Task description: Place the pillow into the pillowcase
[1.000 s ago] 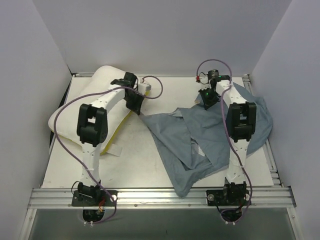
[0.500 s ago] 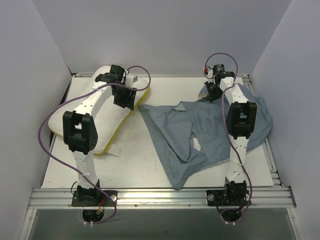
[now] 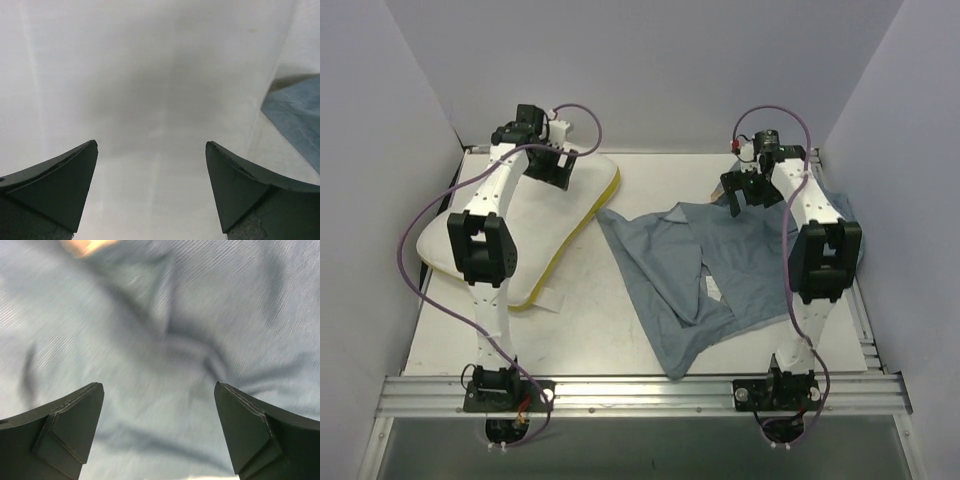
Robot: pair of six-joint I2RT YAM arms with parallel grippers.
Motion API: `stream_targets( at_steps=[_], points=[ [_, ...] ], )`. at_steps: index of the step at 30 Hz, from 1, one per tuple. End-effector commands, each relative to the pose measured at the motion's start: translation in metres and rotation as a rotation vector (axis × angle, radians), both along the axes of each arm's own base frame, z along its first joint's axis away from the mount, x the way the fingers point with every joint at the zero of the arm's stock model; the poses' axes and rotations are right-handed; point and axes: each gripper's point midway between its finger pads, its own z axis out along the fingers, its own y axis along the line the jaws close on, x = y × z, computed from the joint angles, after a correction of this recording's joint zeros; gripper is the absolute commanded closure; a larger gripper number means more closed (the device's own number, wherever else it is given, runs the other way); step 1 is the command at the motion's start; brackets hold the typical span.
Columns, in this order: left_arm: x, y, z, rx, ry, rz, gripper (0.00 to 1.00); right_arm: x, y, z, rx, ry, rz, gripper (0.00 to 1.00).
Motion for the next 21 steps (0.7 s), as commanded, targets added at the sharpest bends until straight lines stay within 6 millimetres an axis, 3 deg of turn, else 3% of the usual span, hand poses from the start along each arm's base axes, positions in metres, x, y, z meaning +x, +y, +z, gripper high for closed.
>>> stream_targets(
  at_steps=[1,6,7,8,9,11,12,13,15,16,17,20,21],
  points=[
    [0.007,0.025,-0.039,0.049,0.093,-0.02,0.02,-0.053,0.023,0.031,0.116,0.063,0.069,0.01],
    [0.018,0.028,-0.089,0.09,0.154,-0.084,0.03,-0.107,0.04,0.016,0.213,0.216,0.089,0.01],
    [0.014,0.03,-0.107,0.097,0.192,-0.095,0.02,-0.119,0.042,0.011,0.232,0.25,0.083,0.01],
    [0.011,0.029,-0.114,0.093,0.21,-0.114,0.08,-0.124,0.043,0.01,0.243,0.262,0.078,0.01],
    [0.005,0.032,-0.122,0.089,0.235,-0.151,0.32,-0.129,0.044,0.013,0.252,0.258,0.083,0.01],
    [-0.005,0.029,-0.126,0.036,0.266,-0.191,0.62,-0.137,0.045,0.011,0.258,0.272,0.085,0.01],
    [-0.01,0.028,-0.121,0.013,0.272,-0.229,0.95,-0.139,0.046,0.013,0.26,0.269,0.09,0.01],
    [-0.009,0.034,-0.104,-0.014,0.242,-0.247,0.99,-0.141,0.046,0.013,0.265,0.271,0.09,0.02],
    [-0.005,0.036,-0.075,-0.044,0.163,-0.33,1.0,-0.144,0.049,0.013,0.279,0.279,0.083,0.03],
    [-0.003,0.052,-0.047,-0.052,0.102,-0.343,1.0,-0.143,0.049,0.013,0.285,0.28,0.079,0.03],
    [0.005,0.052,-0.019,-0.036,0.011,-0.432,1.0,-0.143,0.051,0.013,0.293,0.283,0.076,0.04],
    [-0.018,0.059,0.025,-0.015,-0.016,-0.561,1.0,-0.143,0.053,0.016,0.306,0.28,0.071,0.04],
    [-0.035,0.056,0.043,-0.018,-0.018,-0.633,1.0,-0.143,0.055,0.017,0.31,0.278,0.071,0.04]
  ],
)
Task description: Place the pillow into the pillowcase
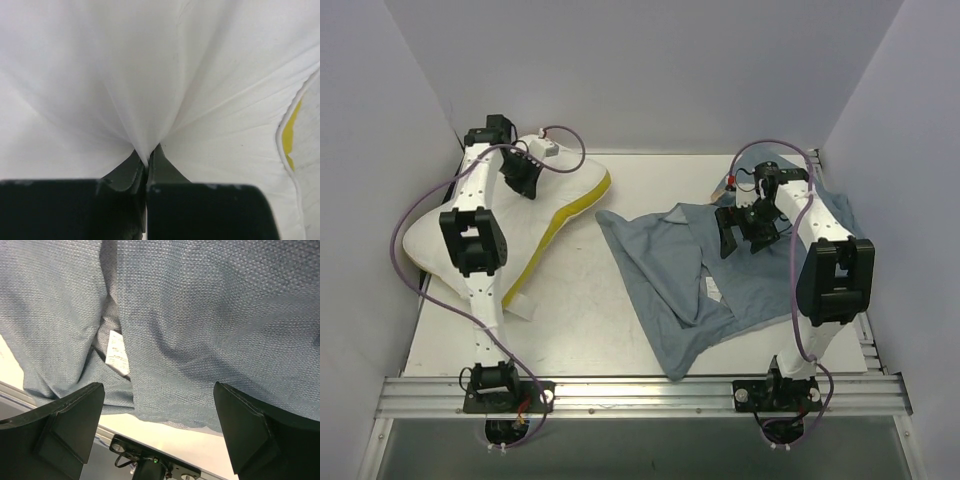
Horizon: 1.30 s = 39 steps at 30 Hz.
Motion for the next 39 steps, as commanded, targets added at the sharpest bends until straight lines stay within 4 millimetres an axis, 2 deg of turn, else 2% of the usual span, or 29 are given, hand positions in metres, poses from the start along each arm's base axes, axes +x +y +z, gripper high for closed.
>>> stream_targets(
  at_steps=[1,2,3,5,6,7,8,9,10,11,12,13,14,15,16,17,19,20,22,23,24,25,27,29,30,34,36,38,39],
  points=[
    [-0.046,-0.004,0.108,-0.056,-0.131,-0.272,1.0,-0.01,0.009,0.024,0.043,-0.014,-0.006,0.04],
    [-0.055,-0.006,0.114,-0.069,-0.123,-0.292,1.0,-0.01,0.009,0.025,0.044,-0.014,-0.008,0.04],
    [-0.074,-0.009,0.122,-0.076,-0.112,-0.314,1.0,-0.011,0.01,0.026,0.046,-0.017,-0.007,0.04],
    [-0.095,-0.02,0.13,-0.109,-0.123,-0.366,1.0,-0.012,0.011,0.028,0.05,-0.019,-0.01,0.04],
    [-0.101,-0.023,0.129,-0.118,-0.124,-0.366,1.0,-0.013,0.012,0.028,0.053,-0.019,-0.009,0.04],
    [-0.122,-0.028,0.126,-0.134,-0.097,-0.365,1.0,-0.015,0.012,0.026,0.054,-0.014,-0.007,0.05],
    [-0.132,-0.032,0.12,-0.145,-0.072,-0.363,1.0,-0.016,0.013,0.025,0.055,-0.011,-0.007,0.06],
    [-0.145,-0.039,0.124,-0.146,-0.076,-0.383,1.0,-0.016,0.013,0.024,0.054,-0.01,-0.012,0.08],
    [-0.168,-0.043,0.097,-0.169,0.019,-0.38,1.0,-0.016,0.014,0.022,0.054,-0.003,-0.015,0.09],
    [-0.177,-0.045,0.087,-0.172,0.04,-0.372,1.0,-0.016,0.015,0.019,0.054,0.005,-0.021,0.11],
    [-0.182,-0.048,0.088,-0.172,0.003,-0.365,1.0,-0.016,0.015,0.017,0.055,0.016,-0.037,0.13],
    [-0.211,-0.061,0.057,-0.191,0.108,-0.393,1.0,-0.015,0.016,0.015,0.056,0.013,-0.039,0.14],
    [-0.221,-0.064,0.047,-0.179,0.128,-0.397,0.95,-0.015,0.017,0.013,0.058,0.021,-0.044,0.15],
    [-0.224,-0.069,0.04,-0.169,0.108,-0.382,0.82,-0.015,0.016,0.012,0.057,0.021,-0.045,0.15],
    [-0.232,-0.08,0.032,-0.164,0.118,-0.403,0.75,-0.013,0.016,0.012,0.057,0.018,-0.048,0.15],
    [-0.248,-0.08,0.014,-0.152,0.171,-0.377,0.65,-0.014,0.016,0.01,0.056,0.027,-0.046,0.15],
    [-0.239,-0.088,0.015,-0.145,0.101,-0.375,0.35,-0.014,0.015,0.01,0.054,0.026,-0.041,0.15],
    [-0.231,-0.09,0.024,-0.149,0.066,-0.361,0.11,-0.014,0.014,0.009,0.052,0.025,-0.04,0.13],
    [-0.221,-0.093,0.044,-0.171,0.001,-0.358,0.03,-0.015,0.014,0.01,0.057,0.024,-0.027,0.1],
    [-0.216,-0.093,0.053,-0.174,-0.025,-0.363,0.03,-0.015,0.015,0.012,0.061,0.018,-0.02,0.06],
    [-0.21,-0.097,0.073,-0.187,-0.088,-0.39,0.03,-0.017,0.016,0.013,0.072,0.02,-0.013,0.03],
    [-0.209,-0.1,0.08,-0.189,-0.115,-0.417,0.03,-0.018,0.016,0.014,0.075,0.019,-0.008,0.01],
    [-0.211,-0.113,0.092,-0.184,-0.181,-0.52,0.03,-0.022,0.017,0.016,0.08,0.016,-0.001,0.0],
    [-0.222,-0.133,0.091,-0.184,-0.214,-0.655,0.03,-0.024,0.016,0.018,0.079,0.008,0.01,0.0],
    [-0.226,-0.139,0.089,-0.178,-0.218,-0.699,0.02,-0.025,0.014,0.018,0.077,0.008,0.01,0.0],
    [-0.253,-0.168,0.057,-0.167,-0.139,-0.868,0.03,-0.033,0.007,0.019,0.063,0.016,0.007,0.0],
    [-0.26,-0.182,0.04,-0.179,-0.082,-0.91,0.02,-0.035,0.005,0.02,0.058,0.015,0.008,0.0],
    [-0.258,-0.19,0.024,-0.178,-0.047,-0.891,0.02,-0.038,0.001,0.02,0.043,0.02,0.003,0.0],
    [-0.259,-0.192,0.01,-0.176,-0.007,-0.894,0.02,-0.039,0.0,0.021,0.038,0.019,0.002,0.0]
  ],
)
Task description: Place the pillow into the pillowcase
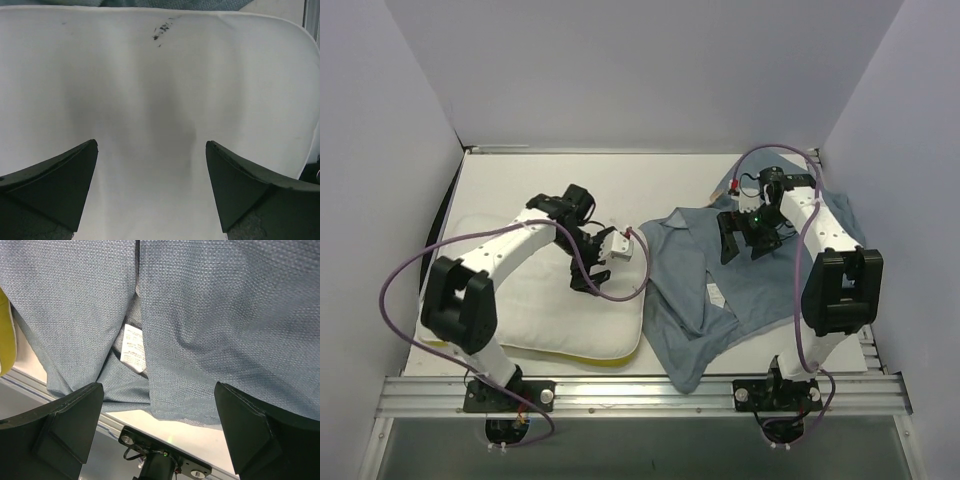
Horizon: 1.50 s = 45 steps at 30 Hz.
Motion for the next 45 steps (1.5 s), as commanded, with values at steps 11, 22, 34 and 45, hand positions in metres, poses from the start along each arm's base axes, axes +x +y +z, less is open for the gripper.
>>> stream_targets(
  at_steps=[11,22,34,45],
  points=[
    [0.009,0.007,-0.137,0.274,-0.026,0.012,0.14,-0.013,-0.022,0.011,-0.038,0.005,-0.018,0.0],
    [0.002,0.02,-0.069,0.187,0.031,0.01,1.0,0.024,-0.002,0.009,-0.012,-0.033,-0.066,0.21],
    [0.004,0.044,0.009,0.002,0.08,0.227,1.0,0.046,0.047,-0.04,-0.286,-0.065,0.09,0.51],
    [0.021,0.063,0.04,-0.111,0.088,0.398,1.0,0.035,0.08,-0.08,-0.244,0.06,0.143,0.62]
  ],
)
